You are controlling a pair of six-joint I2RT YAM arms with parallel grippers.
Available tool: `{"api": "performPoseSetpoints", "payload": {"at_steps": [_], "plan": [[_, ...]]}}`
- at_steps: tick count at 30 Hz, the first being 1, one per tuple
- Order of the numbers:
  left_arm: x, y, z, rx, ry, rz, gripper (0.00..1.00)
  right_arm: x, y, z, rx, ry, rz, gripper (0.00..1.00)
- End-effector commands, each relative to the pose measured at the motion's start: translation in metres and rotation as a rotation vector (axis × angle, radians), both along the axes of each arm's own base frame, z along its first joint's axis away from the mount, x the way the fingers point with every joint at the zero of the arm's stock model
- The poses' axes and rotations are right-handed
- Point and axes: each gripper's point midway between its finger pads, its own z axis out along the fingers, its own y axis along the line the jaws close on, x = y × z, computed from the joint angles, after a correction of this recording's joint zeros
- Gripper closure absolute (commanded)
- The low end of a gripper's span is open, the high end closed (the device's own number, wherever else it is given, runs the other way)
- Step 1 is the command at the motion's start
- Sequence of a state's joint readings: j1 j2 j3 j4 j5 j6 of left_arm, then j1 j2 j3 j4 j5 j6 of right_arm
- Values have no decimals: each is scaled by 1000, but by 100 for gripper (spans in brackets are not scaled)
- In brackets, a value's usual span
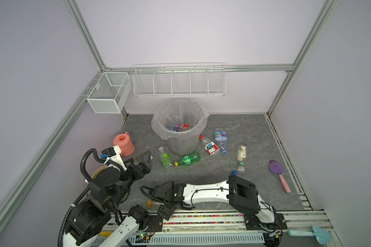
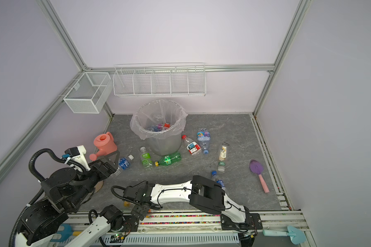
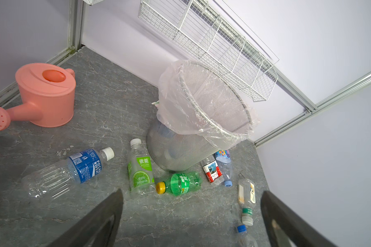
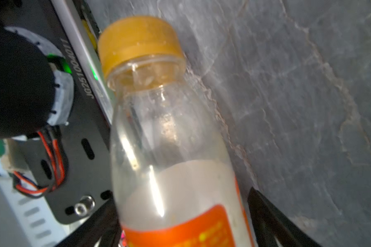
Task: Throw the plastic bottles in the bin
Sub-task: Pick up the plastic bottle from the bottom-left of the table.
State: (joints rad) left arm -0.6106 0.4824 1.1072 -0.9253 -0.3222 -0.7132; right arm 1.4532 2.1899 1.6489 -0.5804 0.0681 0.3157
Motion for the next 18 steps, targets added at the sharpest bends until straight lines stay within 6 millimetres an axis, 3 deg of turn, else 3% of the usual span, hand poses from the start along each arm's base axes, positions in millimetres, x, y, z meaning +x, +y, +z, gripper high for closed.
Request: {"api": "performPoseSetpoints", "payload": {"at_steps": [1,9,13,16,18], "plan": [[-4,9,-5,35,18,23,1,5,-19,-10,-68,-15,-30,1],[-4,8,-5,37,15,19,0,13,-16,22,-10,-59,-41,48],[-4,7,-6,46,18,15,0,19,-19,44,18,-93,-51,58],[-3,5,-7,48,20,6,1,30,-25,74,56,-137,-68,60],[-3,5,-9,54,19,4,0,43,-33,105,97,-184,-91,61]]}}
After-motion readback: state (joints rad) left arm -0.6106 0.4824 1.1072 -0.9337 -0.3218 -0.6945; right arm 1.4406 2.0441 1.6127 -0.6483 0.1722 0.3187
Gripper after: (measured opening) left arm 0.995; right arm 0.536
